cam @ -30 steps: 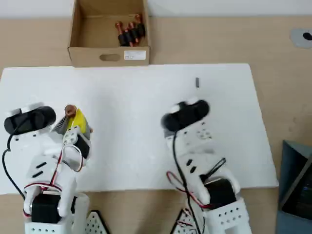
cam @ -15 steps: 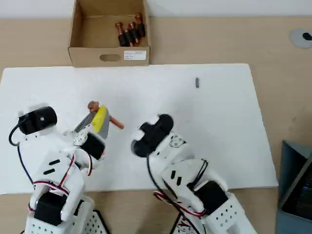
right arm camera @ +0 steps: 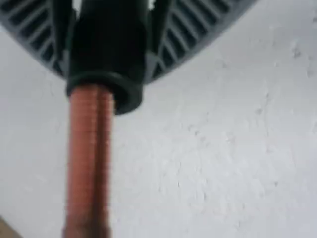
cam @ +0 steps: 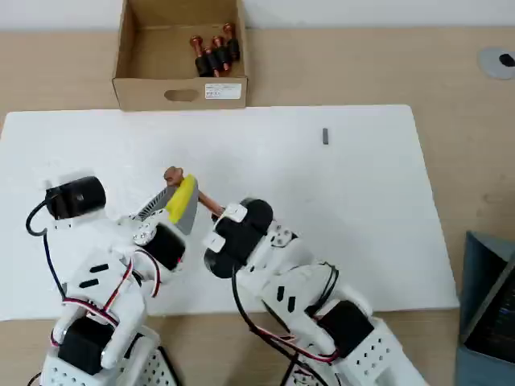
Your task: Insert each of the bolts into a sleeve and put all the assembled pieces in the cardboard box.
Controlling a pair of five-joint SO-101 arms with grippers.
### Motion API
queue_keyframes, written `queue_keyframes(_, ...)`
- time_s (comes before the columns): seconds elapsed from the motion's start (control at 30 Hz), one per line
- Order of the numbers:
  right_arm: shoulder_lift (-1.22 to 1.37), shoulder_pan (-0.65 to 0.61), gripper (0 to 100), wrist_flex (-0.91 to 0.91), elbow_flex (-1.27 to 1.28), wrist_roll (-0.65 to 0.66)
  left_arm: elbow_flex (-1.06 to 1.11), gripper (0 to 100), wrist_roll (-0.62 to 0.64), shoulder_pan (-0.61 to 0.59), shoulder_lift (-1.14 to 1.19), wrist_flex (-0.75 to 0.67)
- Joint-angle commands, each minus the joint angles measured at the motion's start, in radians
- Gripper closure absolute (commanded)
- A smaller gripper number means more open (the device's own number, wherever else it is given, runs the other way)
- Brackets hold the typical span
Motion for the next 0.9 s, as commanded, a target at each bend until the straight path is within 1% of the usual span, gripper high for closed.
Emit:
queue_keyframes(0.0, -0.01, -0.008, 98.9, -0.028, -0.013, 0.006, -0.046, 100, 0.002, 0.006, -0.013, -0.023)
queue_keyframes(0.17, -0.01, -0.008, 98.9, -0.026, -0.038, 0.008, -0.044, 100, -0.052, 0.002, -0.013, -0.023)
queue_keyframes(0.3, -0.01, -0.008, 98.9, -0.028, -0.045, 0.055, -0.043, 100, -0.055, 0.008, -0.012, -0.021)
queue_keyframes(0.4, -0.01, -0.008, 98.9, -0.028, -0.053, 0.068, -0.041, 100, -0.055, 0.017, -0.01, -0.02)
queue_keyframes(0.57, -0.01, -0.008, 98.9, -0.028, -0.067, 0.068, -0.029, 100, -0.055, 0.094, -0.012, 0.078)
queue_keyframes(0.63, -0.01, -0.008, 98.9, -0.028, -0.073, 0.068, -0.028, 100, -0.054, 0.104, -0.012, 0.101)
queue_keyframes(0.77, -0.01, -0.008, 98.9, -0.028, -0.073, 0.068, -0.028, 100, -0.057, 0.101, -0.012, 0.103)
queue_keyframes(0.87, -0.01, -0.008, 98.9, -0.028, -0.076, 0.068, -0.028, 100, -0.087, 0.1, -0.012, 0.095)
